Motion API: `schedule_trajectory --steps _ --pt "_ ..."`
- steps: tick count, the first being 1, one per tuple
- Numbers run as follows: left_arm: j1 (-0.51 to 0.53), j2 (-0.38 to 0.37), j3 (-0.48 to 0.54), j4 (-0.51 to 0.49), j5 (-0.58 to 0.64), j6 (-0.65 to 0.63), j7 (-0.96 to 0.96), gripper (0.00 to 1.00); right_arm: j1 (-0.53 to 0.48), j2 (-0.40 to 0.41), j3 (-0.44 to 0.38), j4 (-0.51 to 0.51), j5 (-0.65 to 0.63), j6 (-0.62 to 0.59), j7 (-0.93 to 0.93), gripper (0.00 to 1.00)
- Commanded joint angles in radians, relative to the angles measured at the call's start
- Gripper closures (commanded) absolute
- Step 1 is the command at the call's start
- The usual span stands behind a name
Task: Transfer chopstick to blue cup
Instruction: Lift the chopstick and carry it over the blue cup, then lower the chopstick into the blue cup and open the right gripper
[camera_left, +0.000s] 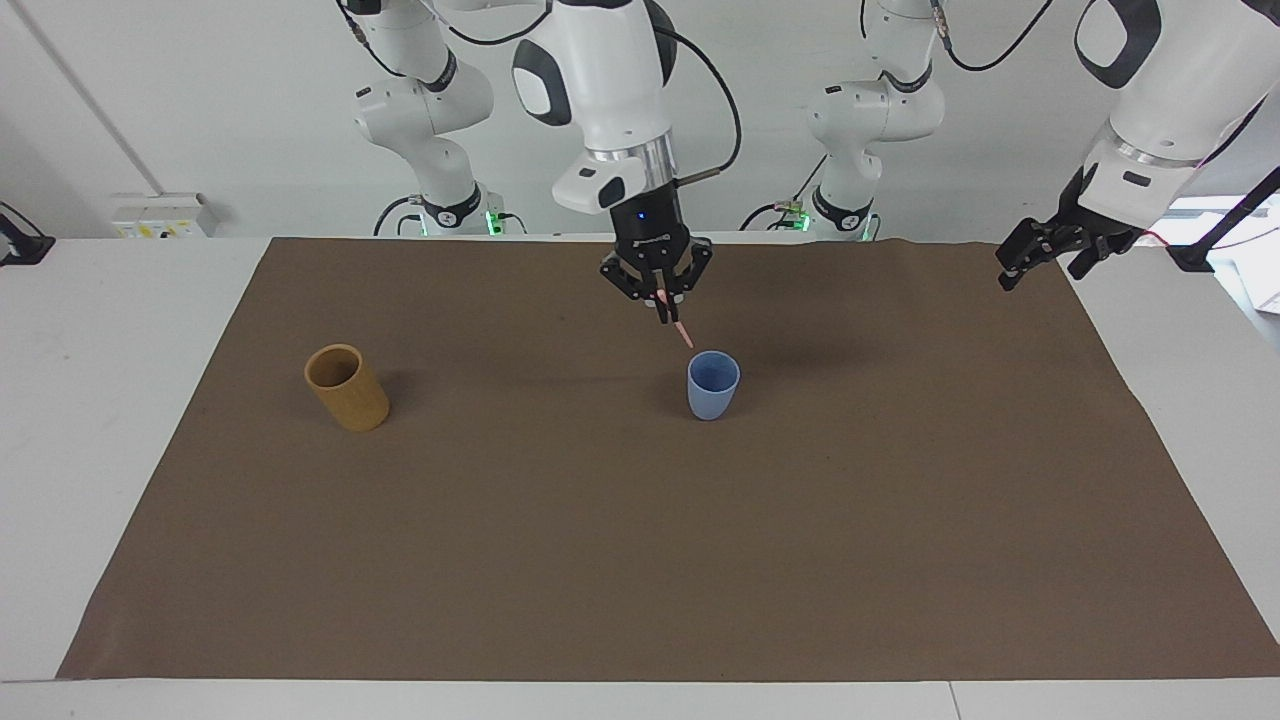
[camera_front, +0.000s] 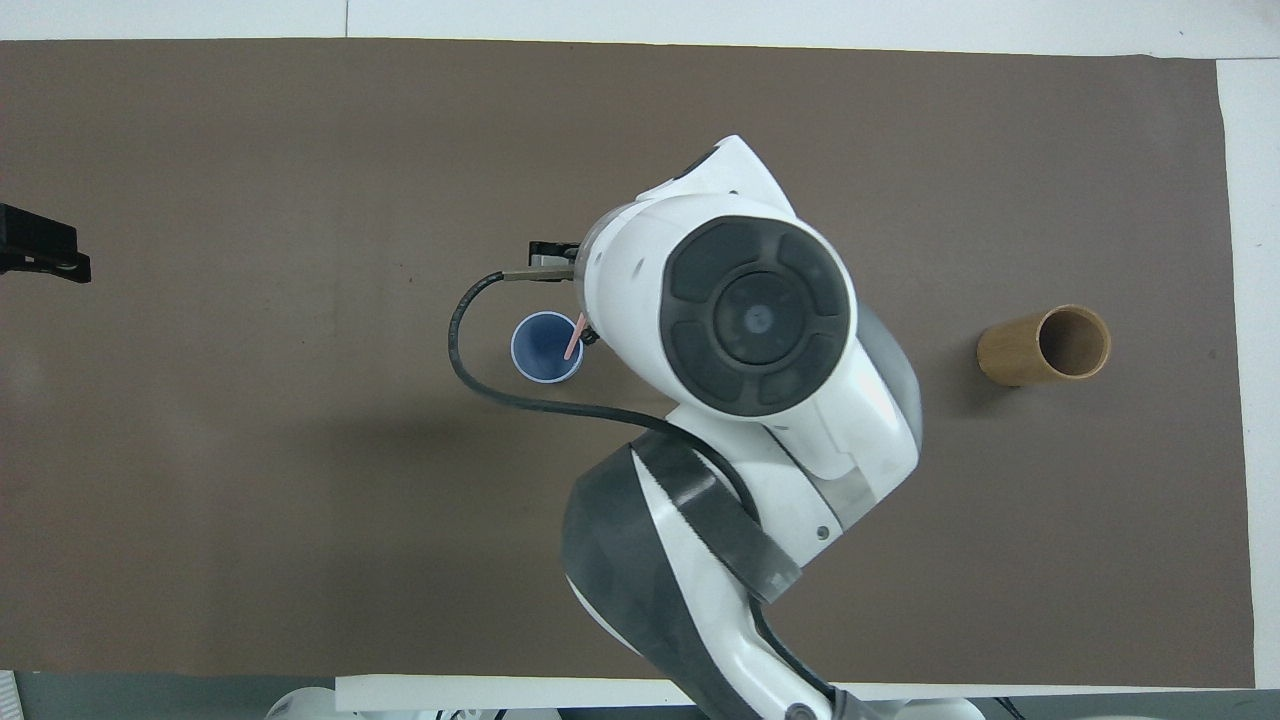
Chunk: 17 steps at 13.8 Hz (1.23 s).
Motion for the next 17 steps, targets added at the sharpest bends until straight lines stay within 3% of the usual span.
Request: schedule_trajectory --steps 1,4,6,7,8,12,14,17 --pt "0.003 0.0 -0.004 0.007 0.006 -0.018 0.001 0.0 0.017 0.026 -0.005 0.0 -0.04 0.037 0.029 0.99" --pt "0.003 0.0 -0.004 0.007 0.006 -0.018 0.001 0.0 0.028 0.043 -0.005 -0.047 -0.069 0.112 0.057 0.96" --pt "0.003 0.0 -0.004 0.007 0.006 -0.018 0.001 0.0 0.028 0.037 -0.005 -0.071 -0.069 0.124 0.057 0.85" --pt "0.003 0.0 -0.004 0.007 0.006 -0.018 0.001 0.0 0.027 0.037 -0.005 -0.071 -0.065 0.123 0.057 0.54" --pt "0.003 0.0 -0.004 0.007 0.006 -0.018 0.001 0.0 0.027 0.035 -0.005 -0.072 -0.065 0.121 0.055 0.01" --pt "0.003 0.0 -0.004 0.007 0.006 -0.018 0.001 0.0 -0.012 0.037 -0.008 0.009 -0.068 0.05 0.046 0.0" --pt "0.003 -0.001 -0.004 0.007 0.006 -0.018 0.001 0.0 -0.079 0.029 -0.008 0.079 -0.06 -0.08 0.002 0.0" --pt "0.003 -0.001 -0.004 0.007 0.006 -0.018 0.001 0.0 -0.255 -0.049 -0.008 0.101 -0.004 -0.312 -0.236 0.0"
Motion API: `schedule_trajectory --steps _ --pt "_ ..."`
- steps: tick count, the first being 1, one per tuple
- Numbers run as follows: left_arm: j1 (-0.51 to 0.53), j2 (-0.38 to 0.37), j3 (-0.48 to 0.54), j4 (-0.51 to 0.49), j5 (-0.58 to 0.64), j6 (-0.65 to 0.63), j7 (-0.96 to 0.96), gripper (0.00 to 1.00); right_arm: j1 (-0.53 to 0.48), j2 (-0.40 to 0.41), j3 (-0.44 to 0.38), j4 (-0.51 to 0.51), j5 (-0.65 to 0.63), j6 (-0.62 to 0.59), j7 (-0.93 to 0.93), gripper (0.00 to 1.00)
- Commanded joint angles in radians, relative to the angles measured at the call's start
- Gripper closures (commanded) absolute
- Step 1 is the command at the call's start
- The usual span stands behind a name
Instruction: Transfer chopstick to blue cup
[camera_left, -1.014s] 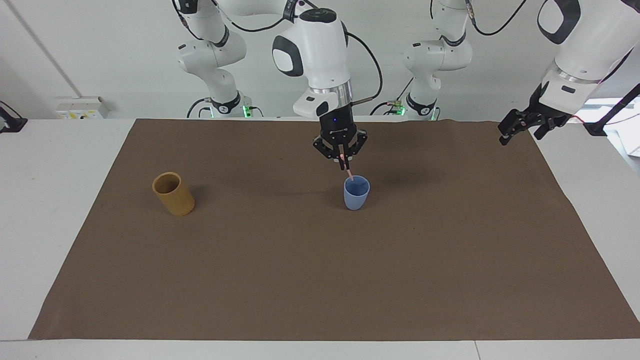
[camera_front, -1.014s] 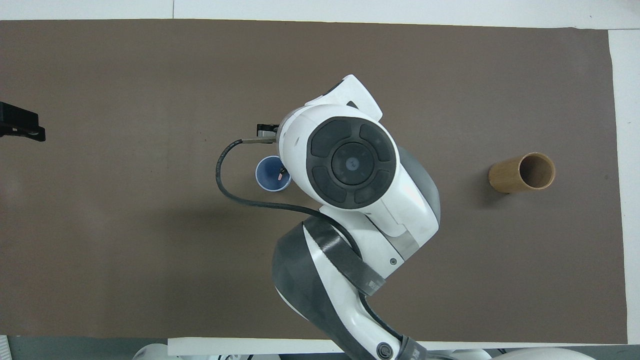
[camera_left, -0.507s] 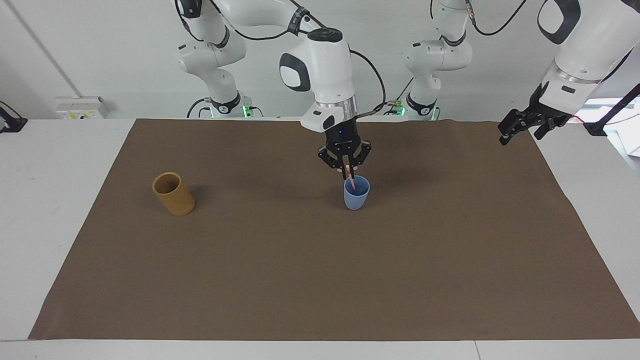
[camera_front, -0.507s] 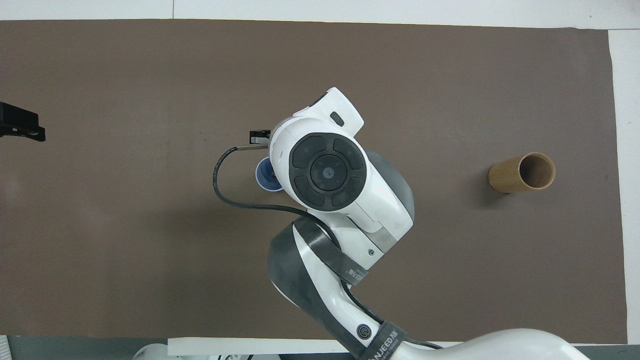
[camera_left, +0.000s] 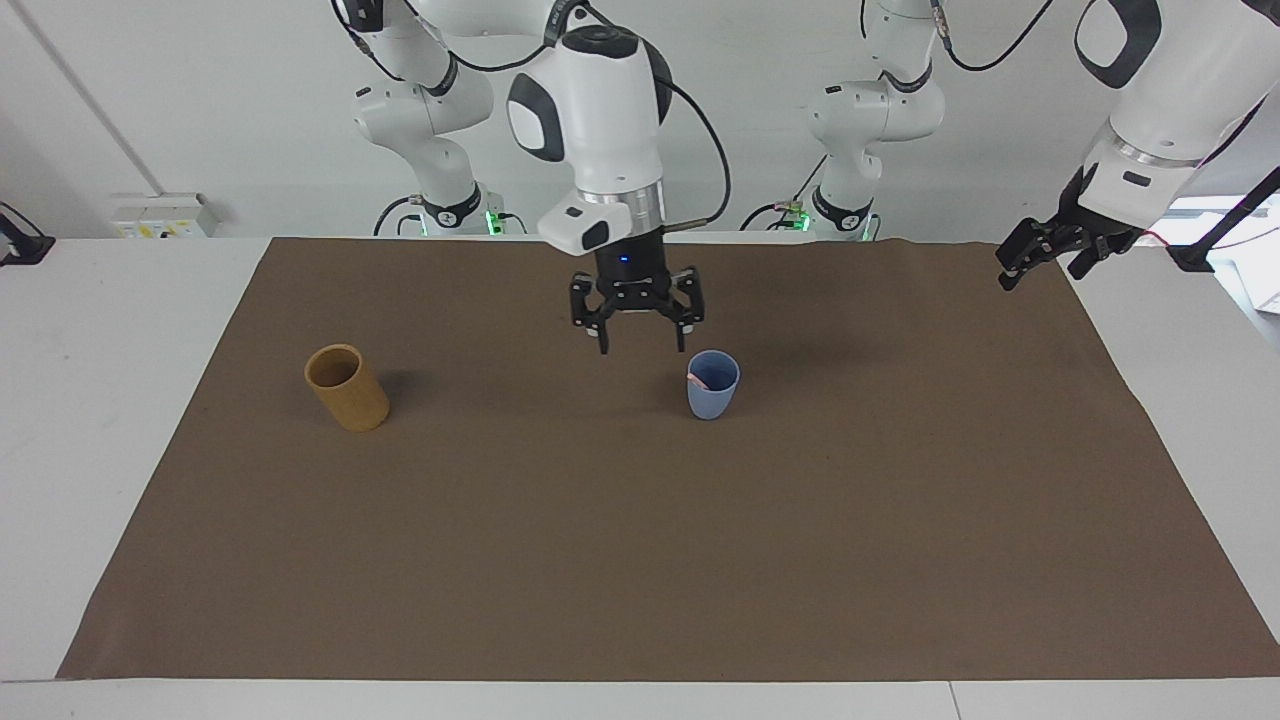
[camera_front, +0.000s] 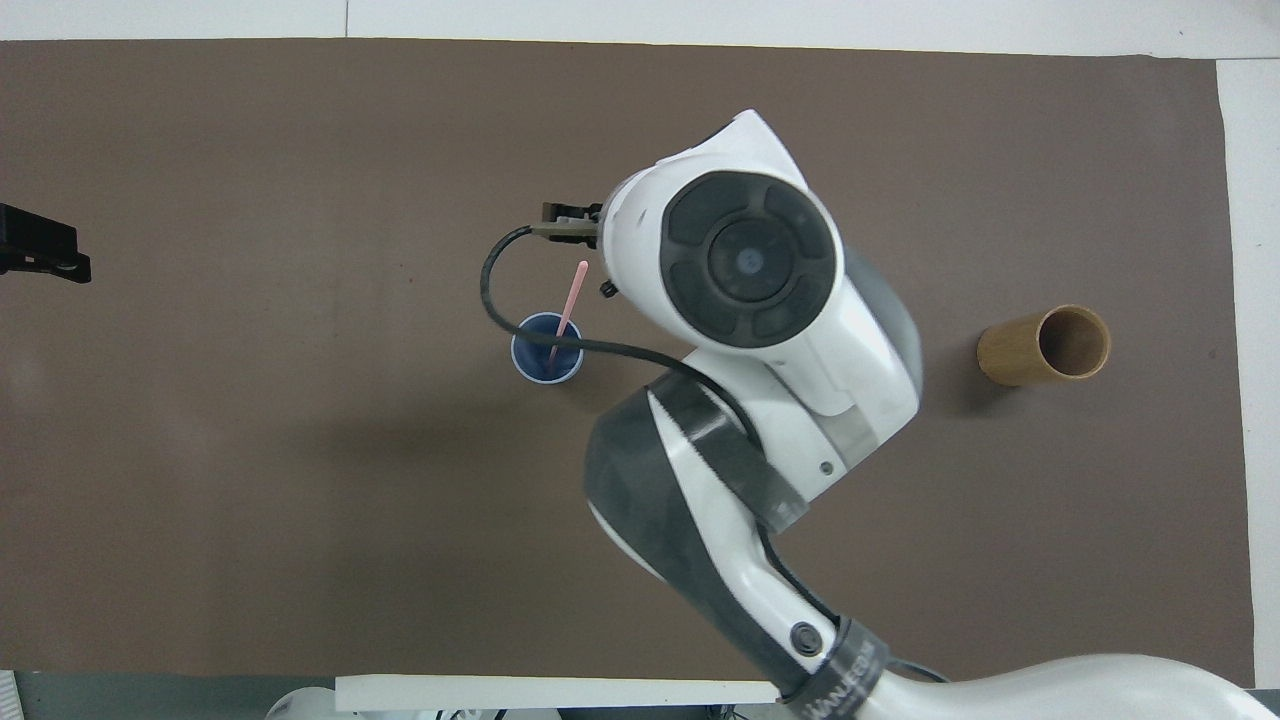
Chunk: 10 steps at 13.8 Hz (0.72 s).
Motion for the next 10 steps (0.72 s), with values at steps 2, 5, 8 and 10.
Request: schedule_trajectory --steps 2,5,8,10 --pt "0.003 0.0 -0.004 0.007 0.006 -0.018 0.001 0.0 -0.215 -0.107 0.008 0.005 0.085 -0.223 -0.285 0.0" --pt "0.003 0.0 -0.004 0.007 0.006 -0.018 0.001 0.0 -0.337 -0.145 0.006 0.095 0.11 -0.445 -0.419 0.0" --pt "0.003 0.0 -0.004 0.007 0.006 -0.018 0.001 0.0 -0.436 -0.159 -0.01 0.168 0.086 -0.668 -0.547 0.0" --pt "0.003 0.0 -0.004 0.007 0.006 -0.018 0.001 0.0 -0.478 -0.223 -0.046 0.032 0.092 -0.669 -0.688 0.0"
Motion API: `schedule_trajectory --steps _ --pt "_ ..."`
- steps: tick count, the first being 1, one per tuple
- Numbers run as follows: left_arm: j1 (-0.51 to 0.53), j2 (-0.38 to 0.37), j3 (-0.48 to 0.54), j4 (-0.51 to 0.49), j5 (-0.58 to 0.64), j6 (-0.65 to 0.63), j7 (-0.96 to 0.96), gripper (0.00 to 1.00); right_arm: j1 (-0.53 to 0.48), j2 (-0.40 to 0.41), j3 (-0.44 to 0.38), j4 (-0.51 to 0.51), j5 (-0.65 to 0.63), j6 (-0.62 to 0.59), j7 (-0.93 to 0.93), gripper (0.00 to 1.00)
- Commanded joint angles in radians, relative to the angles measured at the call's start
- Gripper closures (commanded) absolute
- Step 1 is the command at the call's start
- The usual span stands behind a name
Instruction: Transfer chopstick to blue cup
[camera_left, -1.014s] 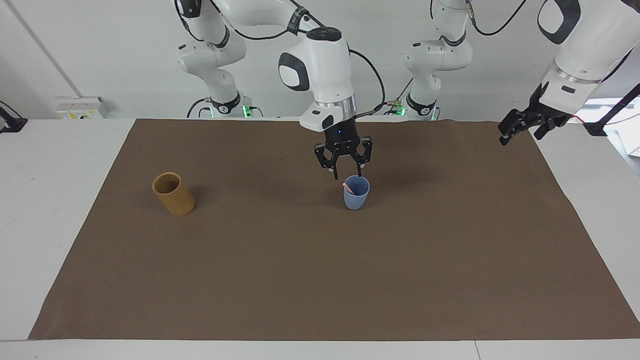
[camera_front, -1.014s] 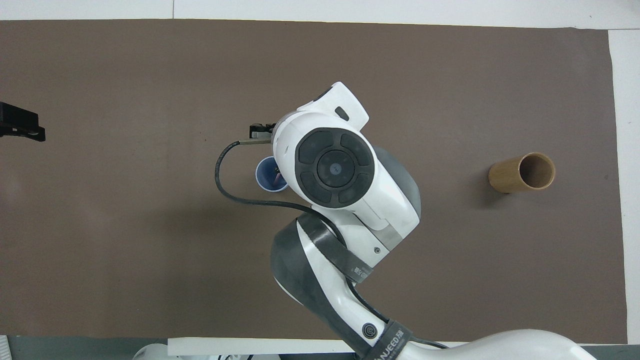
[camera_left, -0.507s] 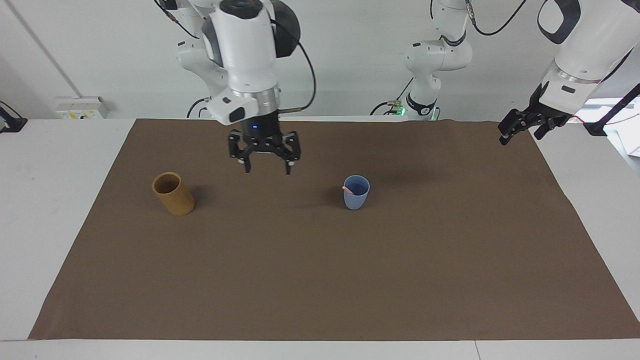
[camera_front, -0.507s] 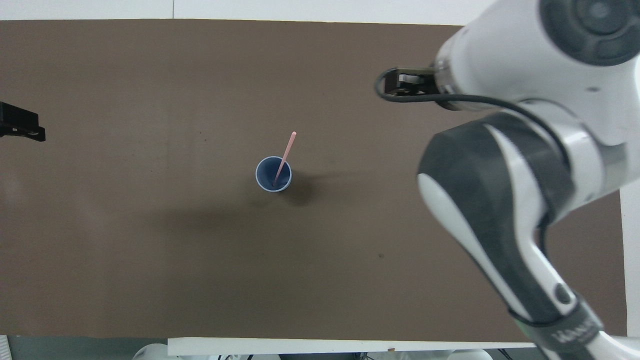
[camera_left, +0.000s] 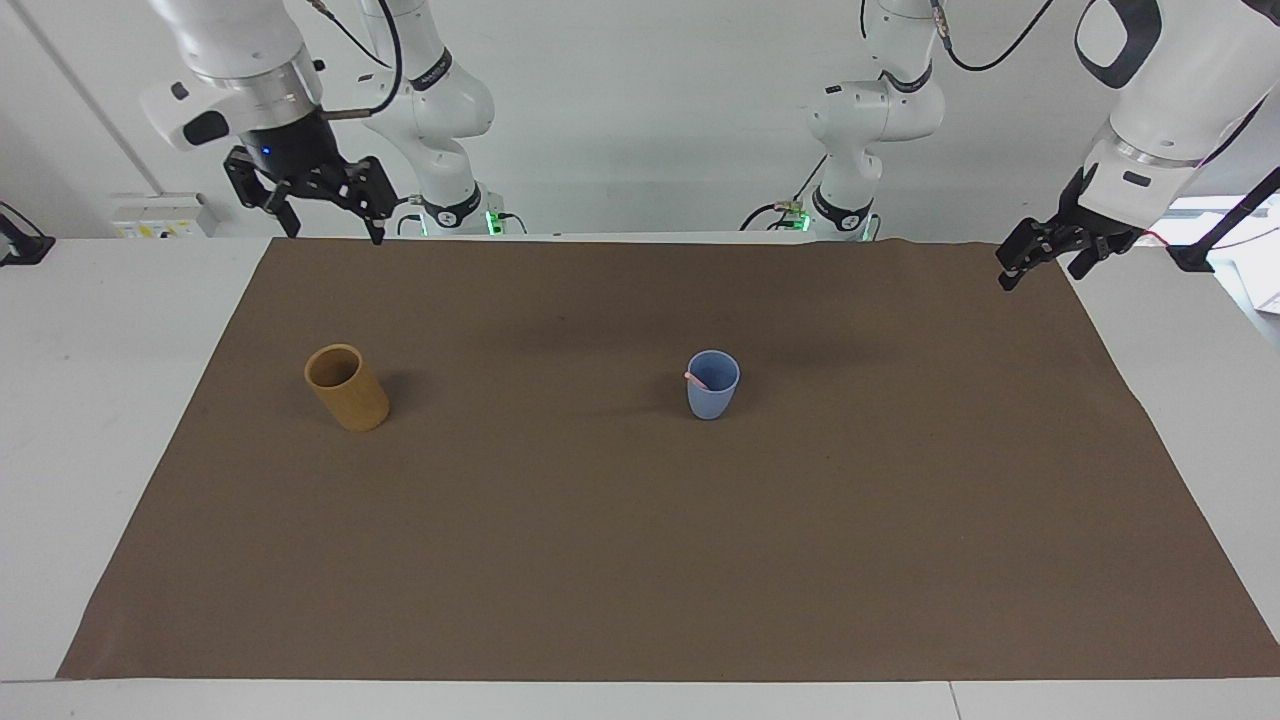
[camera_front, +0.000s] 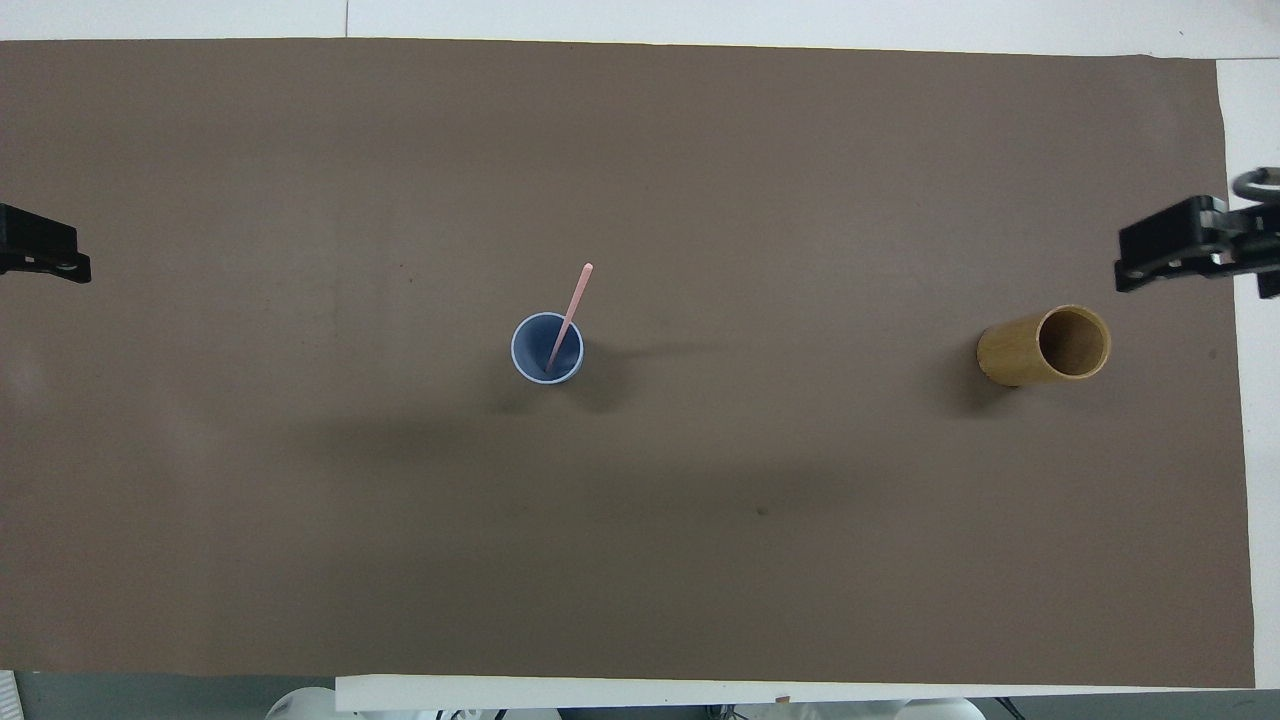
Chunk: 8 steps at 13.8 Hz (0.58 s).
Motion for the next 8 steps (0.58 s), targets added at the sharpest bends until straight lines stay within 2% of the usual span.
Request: schedule_trajectory --steps 1,3,8 --pt "0.003 0.0 -0.004 0.007 0.006 -0.017 0.001 0.0 -0.005 -0.051 -0.063 -0.119 0.004 0.028 -0.102 0.0" --pt "0.003 0.0 -0.004 0.007 0.006 -0.017 0.001 0.0 0.043 -0.07 -0.121 -0.155 0.013 0.033 -0.102 0.0" --pt "0.003 0.0 -0.004 0.007 0.006 -0.017 0.001 0.0 0.075 -0.076 -0.154 -0.149 0.004 0.027 -0.102 0.0"
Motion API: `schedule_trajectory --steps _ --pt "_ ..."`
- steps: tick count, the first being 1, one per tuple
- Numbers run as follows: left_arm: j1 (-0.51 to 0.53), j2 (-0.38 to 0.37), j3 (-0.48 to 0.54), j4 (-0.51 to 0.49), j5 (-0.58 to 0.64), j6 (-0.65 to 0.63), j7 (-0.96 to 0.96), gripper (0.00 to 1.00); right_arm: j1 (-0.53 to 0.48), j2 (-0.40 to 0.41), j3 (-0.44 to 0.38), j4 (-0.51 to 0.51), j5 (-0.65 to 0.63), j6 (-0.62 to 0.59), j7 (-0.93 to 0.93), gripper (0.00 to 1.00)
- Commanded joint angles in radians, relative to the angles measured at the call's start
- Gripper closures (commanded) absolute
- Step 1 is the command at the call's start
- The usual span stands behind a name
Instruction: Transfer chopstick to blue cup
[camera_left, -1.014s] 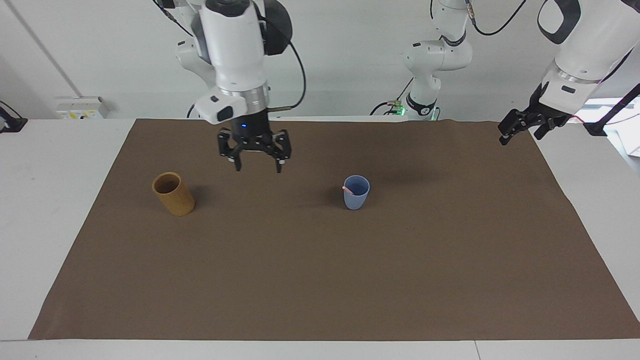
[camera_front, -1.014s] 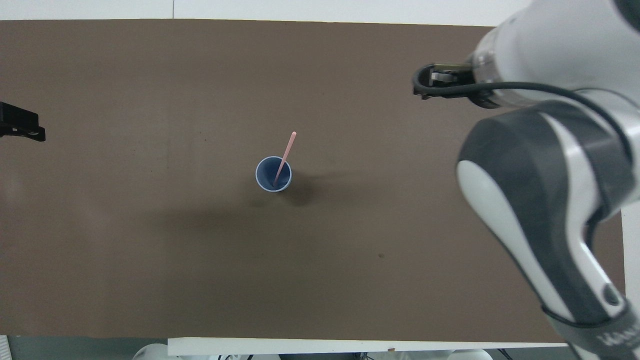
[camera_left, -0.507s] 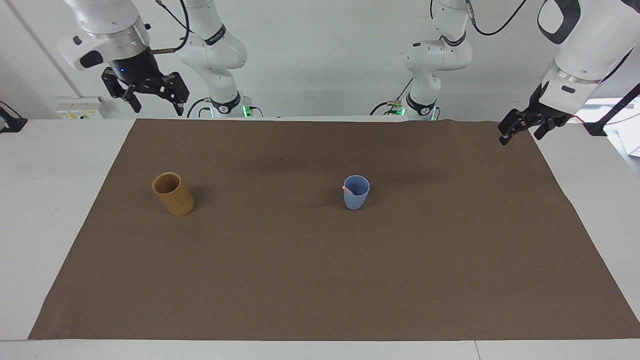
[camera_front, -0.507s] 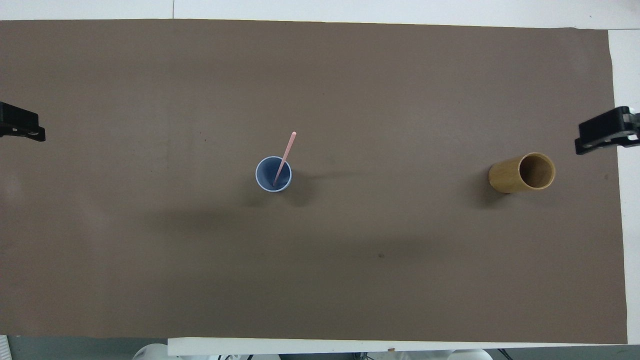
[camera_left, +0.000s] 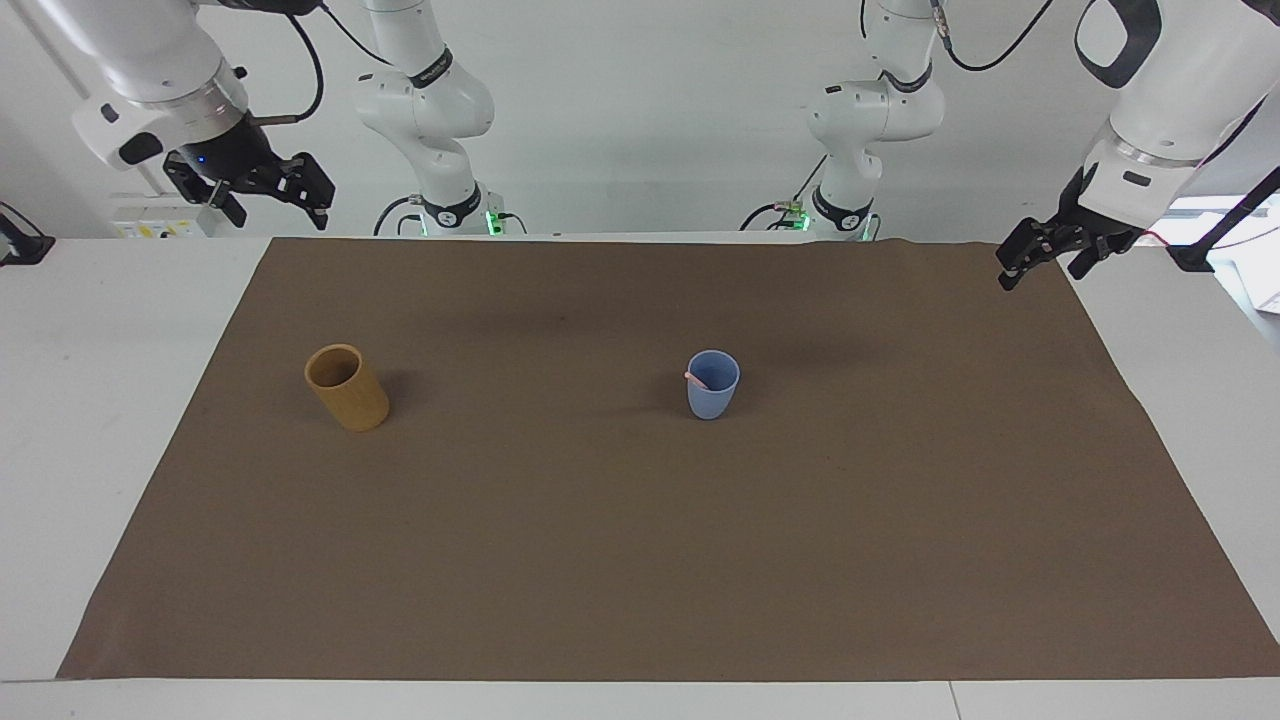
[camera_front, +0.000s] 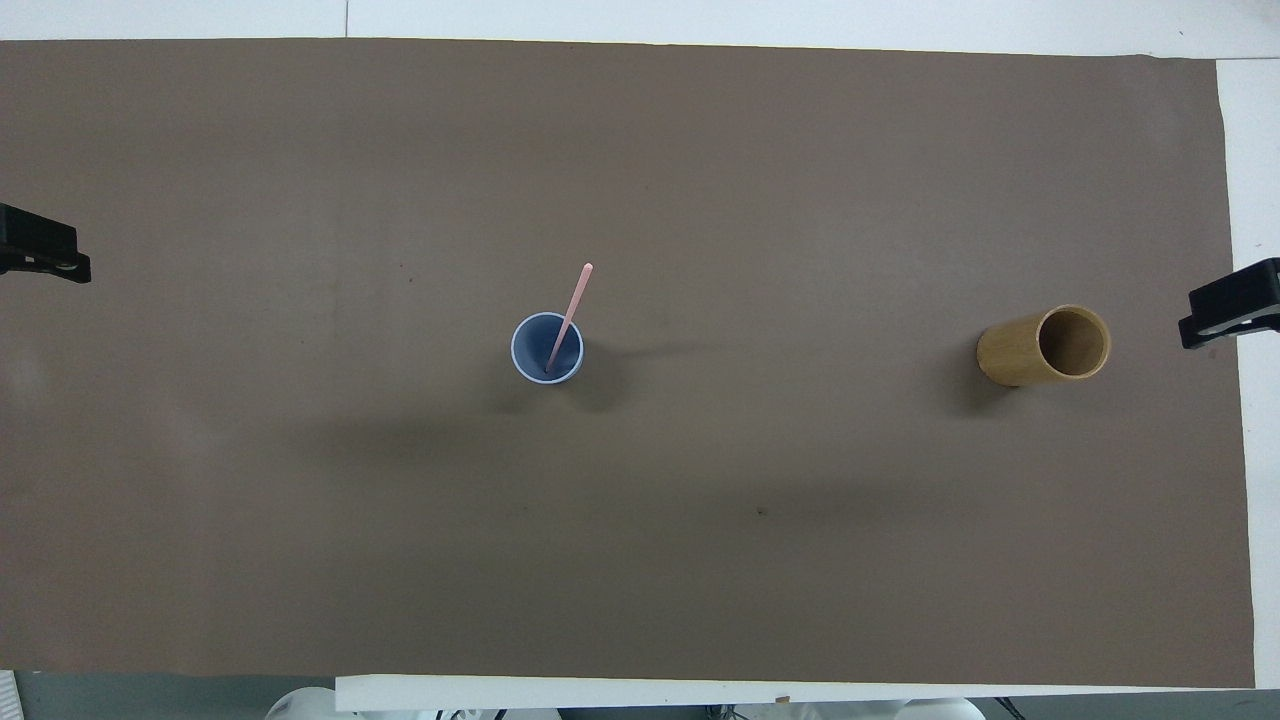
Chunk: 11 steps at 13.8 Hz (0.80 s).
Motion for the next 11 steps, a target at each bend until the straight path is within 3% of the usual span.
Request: schedule_trajectory --steps 1,11 --pt "0.003 0.0 -0.004 0.007 0.006 -0.017 0.001 0.0 0.005 -0.03 -0.013 -0.03 -0.003 0.016 -0.009 0.0" --pt "0.003 0.0 -0.004 0.007 0.006 -0.017 0.001 0.0 0.021 -0.04 -0.054 -0.04 0.011 0.004 -0.019 0.0"
